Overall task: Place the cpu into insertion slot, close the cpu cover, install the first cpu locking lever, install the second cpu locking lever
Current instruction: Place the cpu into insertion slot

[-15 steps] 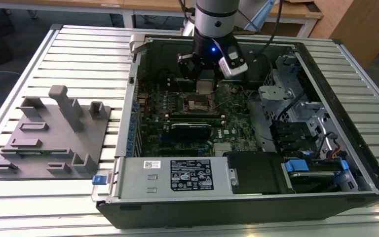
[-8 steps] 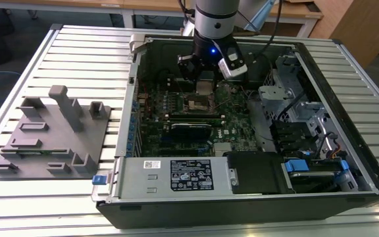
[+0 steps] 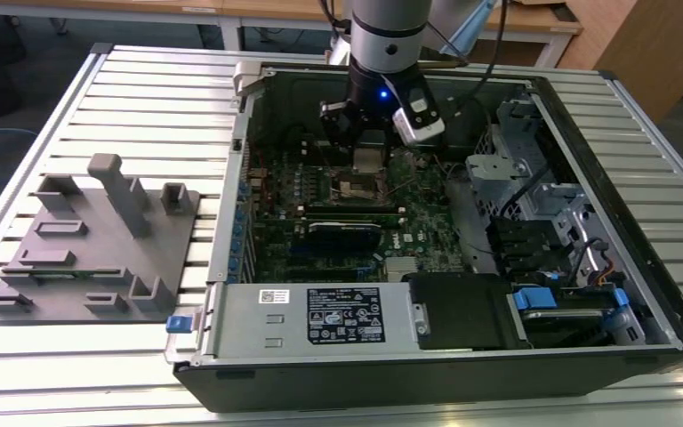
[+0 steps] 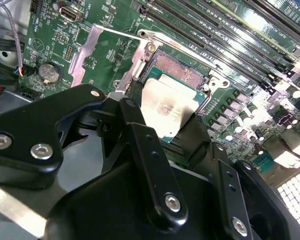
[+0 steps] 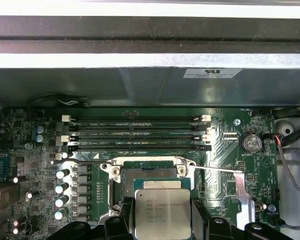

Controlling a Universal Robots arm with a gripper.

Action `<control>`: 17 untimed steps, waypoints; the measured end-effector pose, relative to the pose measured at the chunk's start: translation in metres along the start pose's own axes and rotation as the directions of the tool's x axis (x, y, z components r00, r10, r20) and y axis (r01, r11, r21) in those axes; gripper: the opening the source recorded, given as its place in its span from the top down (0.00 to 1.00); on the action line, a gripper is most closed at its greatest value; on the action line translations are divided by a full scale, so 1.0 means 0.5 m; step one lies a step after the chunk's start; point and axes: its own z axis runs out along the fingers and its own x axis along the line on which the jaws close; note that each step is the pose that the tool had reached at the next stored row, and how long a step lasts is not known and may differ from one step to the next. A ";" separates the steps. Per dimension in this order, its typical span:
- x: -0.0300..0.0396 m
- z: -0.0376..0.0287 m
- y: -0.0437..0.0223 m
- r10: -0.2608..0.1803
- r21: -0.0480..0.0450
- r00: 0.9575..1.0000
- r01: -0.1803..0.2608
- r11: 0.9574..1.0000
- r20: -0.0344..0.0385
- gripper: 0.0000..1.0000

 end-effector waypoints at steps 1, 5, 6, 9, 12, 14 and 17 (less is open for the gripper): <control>0.000 0.001 0.000 0.000 0.000 1.000 0.000 1.000 0.000 0.46; 0.000 0.001 0.000 0.000 0.000 1.000 0.000 1.000 0.000 0.46; 0.000 0.001 0.000 0.000 0.000 1.000 0.000 1.000 0.000 0.46; 0.000 0.002 0.000 0.000 0.000 1.000 0.000 1.000 0.000 0.46; 0.000 0.005 0.000 0.000 0.000 1.000 0.000 1.000 0.000 0.46; 0.000 0.005 0.000 0.000 0.000 1.000 0.000 1.000 0.000 0.46; 0.000 0.005 0.000 0.000 0.000 1.000 0.000 1.000 0.000 0.46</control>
